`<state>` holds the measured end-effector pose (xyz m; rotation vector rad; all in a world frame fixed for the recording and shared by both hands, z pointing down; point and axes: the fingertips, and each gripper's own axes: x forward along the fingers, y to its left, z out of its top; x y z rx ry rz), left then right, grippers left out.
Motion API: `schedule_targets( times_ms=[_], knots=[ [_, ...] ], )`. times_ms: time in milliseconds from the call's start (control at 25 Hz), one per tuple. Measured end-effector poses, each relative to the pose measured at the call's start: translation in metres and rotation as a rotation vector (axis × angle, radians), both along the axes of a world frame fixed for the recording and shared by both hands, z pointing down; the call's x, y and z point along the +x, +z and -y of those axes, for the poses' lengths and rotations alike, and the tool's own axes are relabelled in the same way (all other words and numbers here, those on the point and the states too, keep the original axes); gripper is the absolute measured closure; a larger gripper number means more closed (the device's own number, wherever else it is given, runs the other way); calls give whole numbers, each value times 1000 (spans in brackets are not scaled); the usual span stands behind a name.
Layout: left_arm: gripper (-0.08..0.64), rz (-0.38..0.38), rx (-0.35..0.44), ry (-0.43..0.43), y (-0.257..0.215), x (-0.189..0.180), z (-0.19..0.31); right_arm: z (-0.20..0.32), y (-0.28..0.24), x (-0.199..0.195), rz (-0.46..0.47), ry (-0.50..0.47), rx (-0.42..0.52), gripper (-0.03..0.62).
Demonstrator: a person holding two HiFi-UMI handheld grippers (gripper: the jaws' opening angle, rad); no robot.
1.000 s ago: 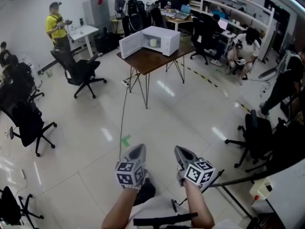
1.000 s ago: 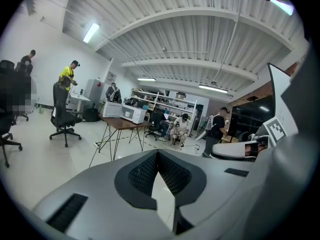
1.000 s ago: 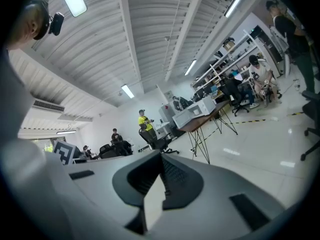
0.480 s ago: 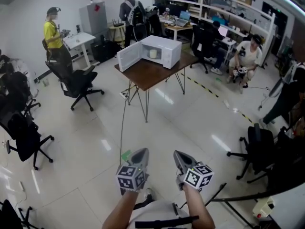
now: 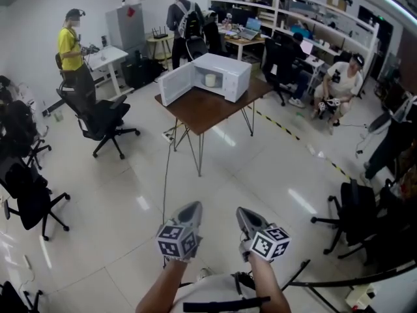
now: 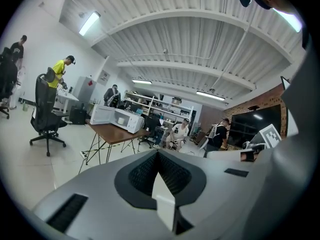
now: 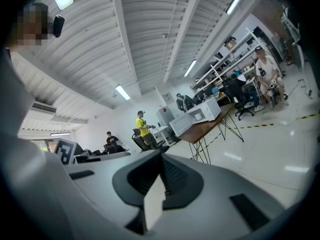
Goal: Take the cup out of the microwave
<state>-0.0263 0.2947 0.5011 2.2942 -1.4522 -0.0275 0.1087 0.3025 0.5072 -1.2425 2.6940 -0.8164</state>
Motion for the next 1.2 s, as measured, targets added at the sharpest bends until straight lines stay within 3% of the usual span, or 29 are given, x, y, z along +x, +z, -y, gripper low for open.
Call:
schedule_targets(
  times_ms=[600, 1200],
  knots=[
    [560, 16, -47, -11, 21, -11, 63, 70, 15, -8, 1, 7, -29, 592],
    [560, 18, -44, -50, 20, -23, 185, 203, 11, -27, 22, -44, -20, 592]
  ],
)
